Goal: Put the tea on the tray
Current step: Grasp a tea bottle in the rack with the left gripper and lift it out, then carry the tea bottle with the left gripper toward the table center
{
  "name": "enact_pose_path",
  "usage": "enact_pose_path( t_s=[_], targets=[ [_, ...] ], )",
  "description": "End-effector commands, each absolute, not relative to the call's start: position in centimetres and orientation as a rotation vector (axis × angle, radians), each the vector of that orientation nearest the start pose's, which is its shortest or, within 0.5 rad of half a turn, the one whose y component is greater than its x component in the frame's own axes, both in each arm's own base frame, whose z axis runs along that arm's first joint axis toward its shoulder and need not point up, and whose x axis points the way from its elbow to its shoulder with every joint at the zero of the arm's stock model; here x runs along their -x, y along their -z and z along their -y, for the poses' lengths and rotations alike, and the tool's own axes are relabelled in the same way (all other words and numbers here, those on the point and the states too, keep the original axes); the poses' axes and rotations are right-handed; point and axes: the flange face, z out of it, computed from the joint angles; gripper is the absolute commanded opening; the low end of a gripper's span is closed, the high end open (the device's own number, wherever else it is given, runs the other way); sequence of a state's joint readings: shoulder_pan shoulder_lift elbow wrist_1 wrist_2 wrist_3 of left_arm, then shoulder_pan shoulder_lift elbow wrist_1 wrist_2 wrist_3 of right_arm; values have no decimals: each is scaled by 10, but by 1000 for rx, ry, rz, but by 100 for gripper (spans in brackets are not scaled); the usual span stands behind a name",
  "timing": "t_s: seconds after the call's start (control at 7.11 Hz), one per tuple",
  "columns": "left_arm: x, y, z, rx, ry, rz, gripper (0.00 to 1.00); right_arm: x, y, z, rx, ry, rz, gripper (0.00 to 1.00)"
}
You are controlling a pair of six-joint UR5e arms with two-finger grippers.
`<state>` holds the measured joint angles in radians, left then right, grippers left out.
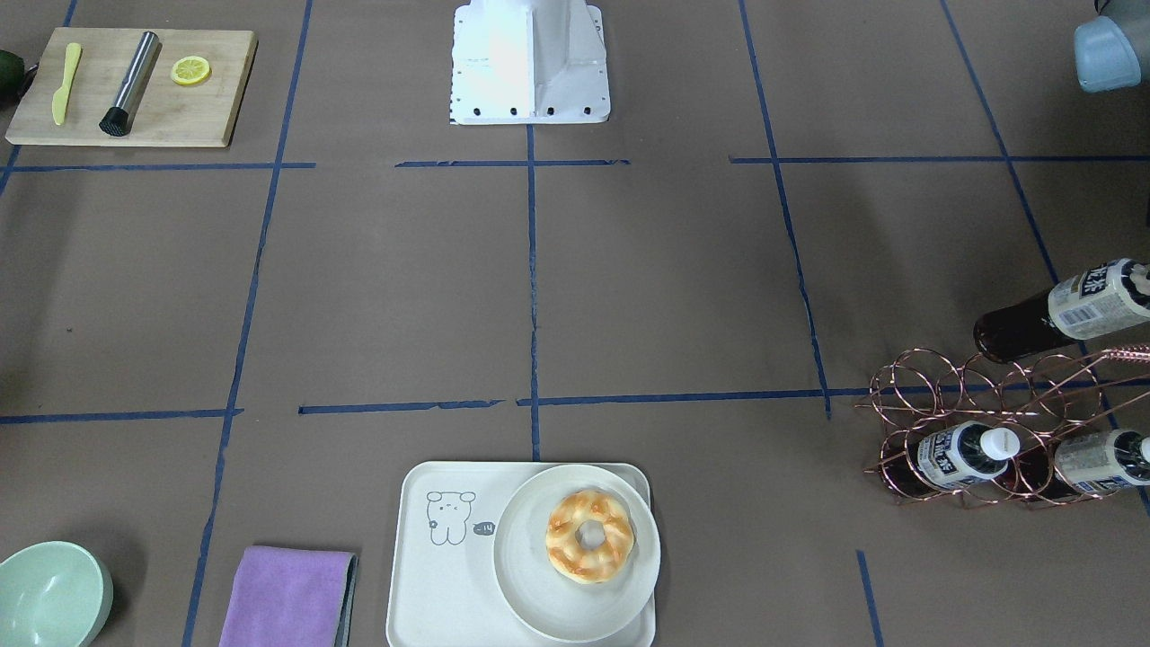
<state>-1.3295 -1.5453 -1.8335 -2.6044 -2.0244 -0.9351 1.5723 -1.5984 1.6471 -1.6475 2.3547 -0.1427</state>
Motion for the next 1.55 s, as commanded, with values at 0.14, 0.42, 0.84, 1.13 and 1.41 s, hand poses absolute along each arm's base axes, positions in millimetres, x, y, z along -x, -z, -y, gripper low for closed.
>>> enact_pose_path(
  t_s=[0.14, 0.42, 0.84, 1.13, 1.41],
  targets=[
    [-62, -397, 487, -861, 342, -1031, 0, -64, -642, 477, -29, 122, 786, 100],
    [-119, -363, 472, -845, 371, -989, 0, -64, -641, 478, -30, 123, 786, 100],
    [-210, -287, 450, -840, 417, -886, 0, -64, -641, 477, -30, 123, 786, 100],
    [-299, -203, 444, -813, 465, -846, 0, -64, -641, 478, -31, 122, 786, 100],
    [-389, -138, 415, -810, 459, -788, 0, -64, -640, 478, -30, 118, 786, 100]
  ],
)
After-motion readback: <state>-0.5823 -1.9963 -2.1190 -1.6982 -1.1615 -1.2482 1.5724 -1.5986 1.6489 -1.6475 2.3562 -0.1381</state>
